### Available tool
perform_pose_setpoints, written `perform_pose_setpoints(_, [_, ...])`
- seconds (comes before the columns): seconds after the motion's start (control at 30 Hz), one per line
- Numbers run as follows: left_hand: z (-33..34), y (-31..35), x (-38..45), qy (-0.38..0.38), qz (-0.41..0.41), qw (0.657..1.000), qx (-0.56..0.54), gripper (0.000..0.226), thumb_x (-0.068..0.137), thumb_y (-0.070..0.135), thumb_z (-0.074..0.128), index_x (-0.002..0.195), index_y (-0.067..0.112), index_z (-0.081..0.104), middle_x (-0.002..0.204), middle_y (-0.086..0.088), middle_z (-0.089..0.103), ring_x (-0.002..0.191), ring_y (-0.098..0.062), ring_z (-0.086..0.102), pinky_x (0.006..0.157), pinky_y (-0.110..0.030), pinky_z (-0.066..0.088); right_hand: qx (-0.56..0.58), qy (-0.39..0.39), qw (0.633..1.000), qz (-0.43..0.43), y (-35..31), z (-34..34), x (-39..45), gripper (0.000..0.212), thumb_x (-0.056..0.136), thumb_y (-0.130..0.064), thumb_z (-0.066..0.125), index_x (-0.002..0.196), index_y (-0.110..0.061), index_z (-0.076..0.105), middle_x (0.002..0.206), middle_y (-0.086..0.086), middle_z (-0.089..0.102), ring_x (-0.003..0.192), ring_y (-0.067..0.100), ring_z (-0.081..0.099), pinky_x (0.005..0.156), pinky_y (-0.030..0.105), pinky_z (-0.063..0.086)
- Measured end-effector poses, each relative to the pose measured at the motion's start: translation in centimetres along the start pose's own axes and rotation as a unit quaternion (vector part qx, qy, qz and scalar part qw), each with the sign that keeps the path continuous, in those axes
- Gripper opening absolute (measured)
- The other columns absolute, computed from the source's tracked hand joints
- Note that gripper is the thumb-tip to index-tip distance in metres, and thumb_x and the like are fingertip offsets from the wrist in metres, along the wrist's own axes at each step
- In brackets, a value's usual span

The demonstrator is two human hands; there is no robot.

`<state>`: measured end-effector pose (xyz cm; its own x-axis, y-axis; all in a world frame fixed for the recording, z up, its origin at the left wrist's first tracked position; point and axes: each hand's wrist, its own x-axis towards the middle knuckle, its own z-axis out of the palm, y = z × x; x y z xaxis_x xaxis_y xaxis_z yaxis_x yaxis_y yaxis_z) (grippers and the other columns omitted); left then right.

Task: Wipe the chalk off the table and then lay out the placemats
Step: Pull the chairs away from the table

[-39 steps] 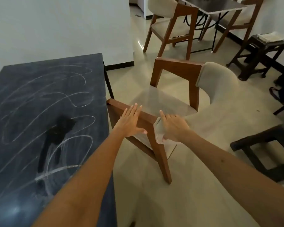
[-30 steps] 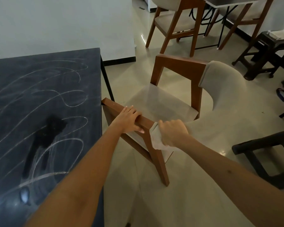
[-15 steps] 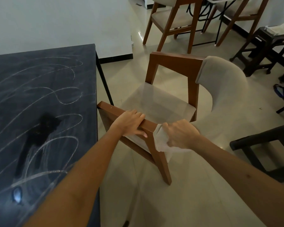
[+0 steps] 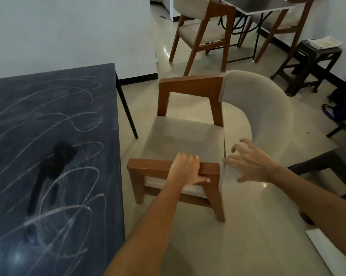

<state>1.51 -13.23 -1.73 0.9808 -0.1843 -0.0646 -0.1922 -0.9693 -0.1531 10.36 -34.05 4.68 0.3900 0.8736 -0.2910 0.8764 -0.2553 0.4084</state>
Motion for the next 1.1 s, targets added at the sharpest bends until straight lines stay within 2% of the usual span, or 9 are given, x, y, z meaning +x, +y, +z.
perform_pose_setpoints(0.07, [-0.3,1.5,-0.1,-0.008,-0.03,0.999,-0.017,0.068,0.076,0.081,0.041,0.078,0.014,0.044,0.074,-0.005,0.057,0.068,-0.023,0.057,0.062,-0.032,0.037,0.005,-0.014,1.0,0.008,0.8,0.8,-0.6,0.086,0.04,-0.065,0.086,0.115,-0.028,0.064,0.104,0.001,0.071,0.102,0.034,0.063,0.096,0.064,0.038])
perform_pose_setpoints(0.23, [-0.5,3.1,-0.4,-0.026,-0.097,0.994,-0.043,0.067,0.078,0.078,0.044,0.089,0.013,0.051,0.083,-0.006,0.063,0.075,-0.026,0.061,0.069,-0.034,0.045,0.027,-0.032,0.998,0.045,1.3,1.1,-0.5,0.09,0.031,-0.05,0.095,0.113,-0.027,0.066,0.101,0.006,0.071,0.102,0.039,0.063,0.093,0.077,0.03])
perform_pose_setpoints(0.53, [-1.0,2.2,-0.2,-0.052,-0.163,0.983,-0.072,0.063,0.078,0.076,0.047,0.082,0.013,0.044,0.07,-0.003,0.052,0.071,-0.026,0.06,0.073,-0.037,0.052,0.024,-0.011,0.999,0.025,2.4,1.0,2.8,0.087,0.029,-0.037,0.098,0.11,-0.026,0.066,0.097,0.005,0.07,0.095,0.036,0.065,0.093,0.08,0.027])
perform_pose_setpoints(0.67, [-1.2,2.0,0.3,-0.057,-0.191,0.976,-0.083,0.064,0.076,0.075,0.05,0.084,0.012,0.05,0.069,-0.003,0.053,0.07,-0.025,0.059,0.072,-0.037,0.051,0.01,-0.008,1.0,0.009,3.1,1.2,3.7,0.086,0.032,-0.039,0.097,0.111,-0.028,0.065,0.098,0.004,0.07,0.094,0.034,0.065,0.093,0.079,0.029])
perform_pose_setpoints(0.77, [-1.1,1.8,0.4,-0.05,-0.191,0.976,-0.089,0.063,0.076,0.075,0.051,0.081,0.013,0.046,0.064,-0.001,0.047,0.062,-0.022,0.053,0.065,-0.032,0.047,0.013,-0.003,1.0,-0.008,3.4,1.6,3.8,0.086,0.033,-0.042,0.096,0.111,-0.028,0.065,0.099,0.003,0.07,0.093,0.033,0.065,0.092,0.076,0.033])
perform_pose_setpoints(0.87, [-0.7,1.5,0.4,-0.042,-0.191,0.975,-0.106,0.063,0.077,0.075,0.05,0.087,0.013,0.052,0.066,0.001,0.051,0.06,-0.017,0.051,0.061,-0.029,0.045,0.011,0.008,1.0,-0.015,3.5,1.6,3.8,0.084,0.033,-0.046,0.095,0.11,-0.028,0.066,0.097,0.002,0.07,0.09,0.031,0.065,0.091,0.072,0.037])
perform_pose_setpoints(0.93, [0.0,1.3,0.3,-0.042,-0.206,0.968,-0.138,0.065,0.076,0.077,0.05,0.094,0.015,0.055,0.076,0.001,0.057,0.067,-0.016,0.055,0.064,-0.029,0.045,0.007,0.003,1.0,-0.022,3.5,1.4,3.9,0.08,0.04,-0.049,0.092,0.112,-0.029,0.063,0.101,0.002,0.069,0.094,0.03,0.064,0.093,0.067,0.038])
perform_pose_setpoints(1.03, [1.3,1.0,-0.1,-0.051,-0.233,0.951,-0.198,0.074,0.07,0.084,0.046,0.106,0.019,0.052,0.095,0.003,0.06,0.083,-0.015,0.058,0.076,-0.03,0.047,0.0,-0.004,0.998,-0.063,4.2,1.1,4.1,0.074,0.065,-0.055,0.078,0.128,-0.03,0.049,0.123,0.002,0.061,0.112,0.028,0.055,0.1,0.056,0.034])
perform_pose_setpoints(1.1, [1.7,0.2,-1.1,-0.058,-0.226,0.935,-0.265,0.072,0.069,0.086,0.042,0.102,0.023,0.051,0.095,0.007,0.058,0.082,-0.011,0.055,0.077,-0.027,0.045,-0.003,-0.033,0.995,-0.095,4.4,0.5,4.8,0.075,0.075,-0.061,0.068,0.136,-0.029,0.039,0.132,0.002,0.053,0.119,0.026,0.049,0.101,0.049,0.035])
